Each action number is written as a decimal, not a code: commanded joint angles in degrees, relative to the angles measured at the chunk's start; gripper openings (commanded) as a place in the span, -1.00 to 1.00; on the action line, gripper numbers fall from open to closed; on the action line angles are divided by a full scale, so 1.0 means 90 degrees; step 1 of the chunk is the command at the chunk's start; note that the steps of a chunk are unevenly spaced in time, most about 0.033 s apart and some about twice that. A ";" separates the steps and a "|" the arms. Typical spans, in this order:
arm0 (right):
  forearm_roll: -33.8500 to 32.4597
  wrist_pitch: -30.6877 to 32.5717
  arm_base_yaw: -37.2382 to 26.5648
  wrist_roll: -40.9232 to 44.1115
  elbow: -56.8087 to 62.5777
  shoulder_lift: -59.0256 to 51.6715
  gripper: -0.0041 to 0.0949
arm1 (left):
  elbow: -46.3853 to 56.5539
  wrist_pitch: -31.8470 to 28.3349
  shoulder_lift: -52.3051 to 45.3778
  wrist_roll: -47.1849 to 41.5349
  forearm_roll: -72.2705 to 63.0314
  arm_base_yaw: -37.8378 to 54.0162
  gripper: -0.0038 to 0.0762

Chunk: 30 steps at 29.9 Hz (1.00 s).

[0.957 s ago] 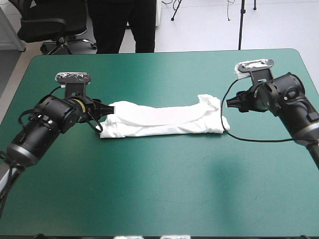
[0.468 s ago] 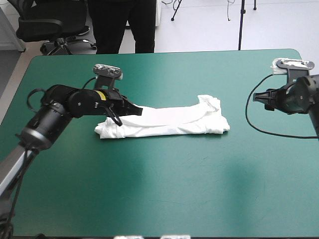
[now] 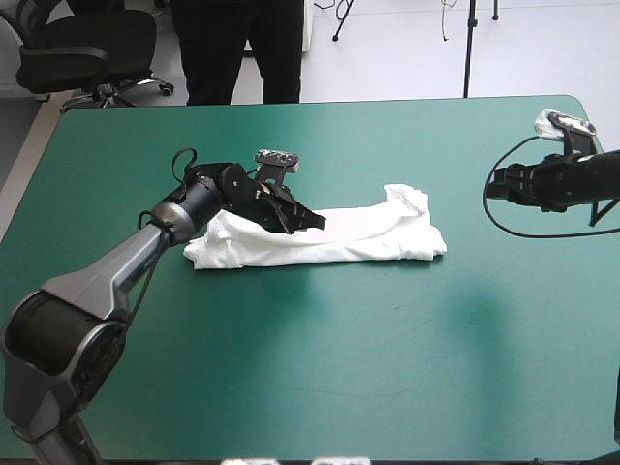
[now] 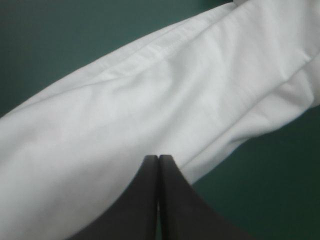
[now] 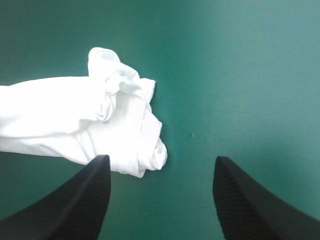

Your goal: Fold the cloth

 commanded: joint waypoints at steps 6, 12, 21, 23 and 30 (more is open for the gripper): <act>0.0581 0.0041 0.0248 -0.0650 -0.0172 0.0360 0.23 | -0.0749 0.0118 0.0770 -0.0058 -0.0233 -0.0152 -0.93; 0.0621 0.0029 0.0630 -0.0731 -0.0172 0.1012 0.24 | -0.0880 0.0279 0.0957 -0.0081 -0.0175 -0.0226 -0.93; 0.0842 -0.0068 0.1091 -0.1008 -0.0172 0.1945 0.24 | -0.0947 0.0569 0.0957 -0.0391 0.0441 -0.0377 -0.93; 0.0958 -0.0055 0.1135 -0.1059 -0.0172 0.2097 0.24 | -0.0947 0.0598 0.0957 -0.0391 0.0441 -0.0377 -0.93; 0.0930 -0.0001 0.1362 -0.1147 -0.0172 0.2393 0.21 | -0.1097 0.0605 0.0957 -0.0391 0.0588 -0.0377 -0.93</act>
